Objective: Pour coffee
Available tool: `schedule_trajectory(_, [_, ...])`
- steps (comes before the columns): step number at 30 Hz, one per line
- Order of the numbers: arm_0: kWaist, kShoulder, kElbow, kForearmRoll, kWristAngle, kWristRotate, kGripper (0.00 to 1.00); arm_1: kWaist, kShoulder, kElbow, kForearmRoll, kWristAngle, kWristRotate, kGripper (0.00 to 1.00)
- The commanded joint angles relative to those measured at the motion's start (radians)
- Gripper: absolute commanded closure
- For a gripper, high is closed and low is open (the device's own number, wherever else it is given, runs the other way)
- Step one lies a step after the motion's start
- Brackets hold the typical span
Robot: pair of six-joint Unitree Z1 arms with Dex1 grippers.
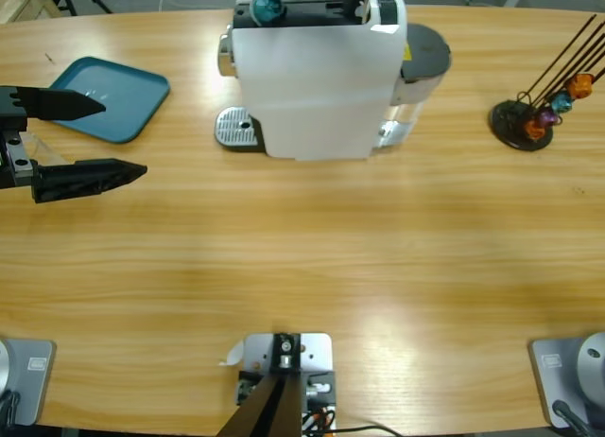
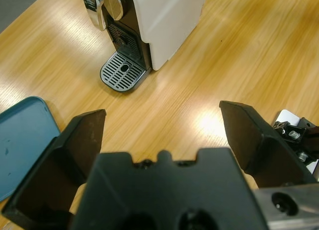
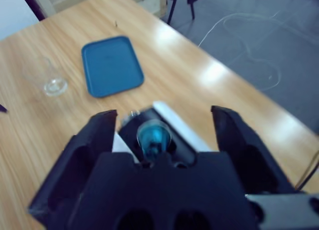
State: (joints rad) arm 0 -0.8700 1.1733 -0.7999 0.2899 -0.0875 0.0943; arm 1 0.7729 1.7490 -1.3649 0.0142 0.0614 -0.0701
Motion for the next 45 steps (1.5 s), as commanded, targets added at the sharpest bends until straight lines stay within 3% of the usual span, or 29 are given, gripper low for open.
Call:
schedule_trajectory(1, [-0.007,0.011,0.042,-0.015,0.012,-0.01,0.007,0.06,0.018,-0.186,0.267,-0.033,-0.038,1.0])
schedule_trajectory(5, [-0.007,0.008,0.046,-0.015,0.012,-0.018,0.008,0.065,0.026,-0.193,0.304,-0.122,0.043,1.0])
schedule_trajectory(15, [-0.007,0.006,0.053,-0.015,0.012,-0.021,0.008,0.077,0.113,-0.245,0.366,-0.06,0.066,1.0])
schedule_trajectory(28, [-0.007,0.012,0.057,-0.021,0.012,-0.021,0.008,0.078,0.136,-0.235,0.402,-0.073,0.067,1.0])
schedule_trajectory(45, [-0.007,0.019,0.062,-0.029,0.012,-0.024,0.007,0.078,0.124,-0.234,0.463,-0.19,0.072,1.0])
